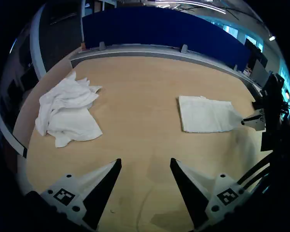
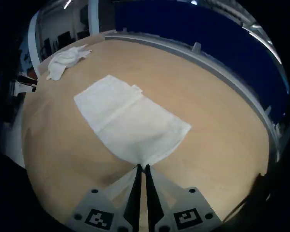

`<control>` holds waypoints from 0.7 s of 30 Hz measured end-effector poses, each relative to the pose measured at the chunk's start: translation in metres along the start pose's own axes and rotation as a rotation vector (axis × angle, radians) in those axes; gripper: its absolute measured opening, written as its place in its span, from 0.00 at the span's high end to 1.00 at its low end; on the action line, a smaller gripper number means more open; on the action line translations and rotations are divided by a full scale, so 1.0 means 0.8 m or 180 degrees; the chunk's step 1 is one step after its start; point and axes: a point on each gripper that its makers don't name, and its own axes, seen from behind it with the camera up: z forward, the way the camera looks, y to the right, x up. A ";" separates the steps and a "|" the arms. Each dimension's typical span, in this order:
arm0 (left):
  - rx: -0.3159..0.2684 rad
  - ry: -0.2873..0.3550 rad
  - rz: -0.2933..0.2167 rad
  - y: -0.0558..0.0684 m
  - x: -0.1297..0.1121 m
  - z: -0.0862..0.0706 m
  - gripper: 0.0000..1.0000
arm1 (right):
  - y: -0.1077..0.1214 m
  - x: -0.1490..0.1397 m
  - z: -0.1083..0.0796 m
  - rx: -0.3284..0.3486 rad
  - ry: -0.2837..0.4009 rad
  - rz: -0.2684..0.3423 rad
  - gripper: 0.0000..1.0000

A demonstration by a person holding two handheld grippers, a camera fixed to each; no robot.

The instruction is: Fold towel

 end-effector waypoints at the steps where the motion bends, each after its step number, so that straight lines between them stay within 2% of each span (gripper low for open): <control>1: -0.0003 0.0009 -0.0003 0.000 0.001 -0.001 0.07 | 0.001 0.009 -0.003 -0.0007 0.0038 -0.0013 0.93; 11: -0.0005 0.0101 -0.0030 -0.008 0.016 -0.012 0.07 | -0.007 0.099 -0.024 -0.0017 0.0393 -0.0154 0.93; 14: 0.0001 0.0127 -0.0043 -0.012 0.018 -0.014 0.07 | -0.010 0.116 -0.026 -0.0012 0.0446 -0.0195 0.93; 21: -0.0013 0.0153 -0.0081 -0.016 0.018 -0.021 0.07 | -0.019 0.128 -0.022 0.0005 0.0425 -0.0315 0.93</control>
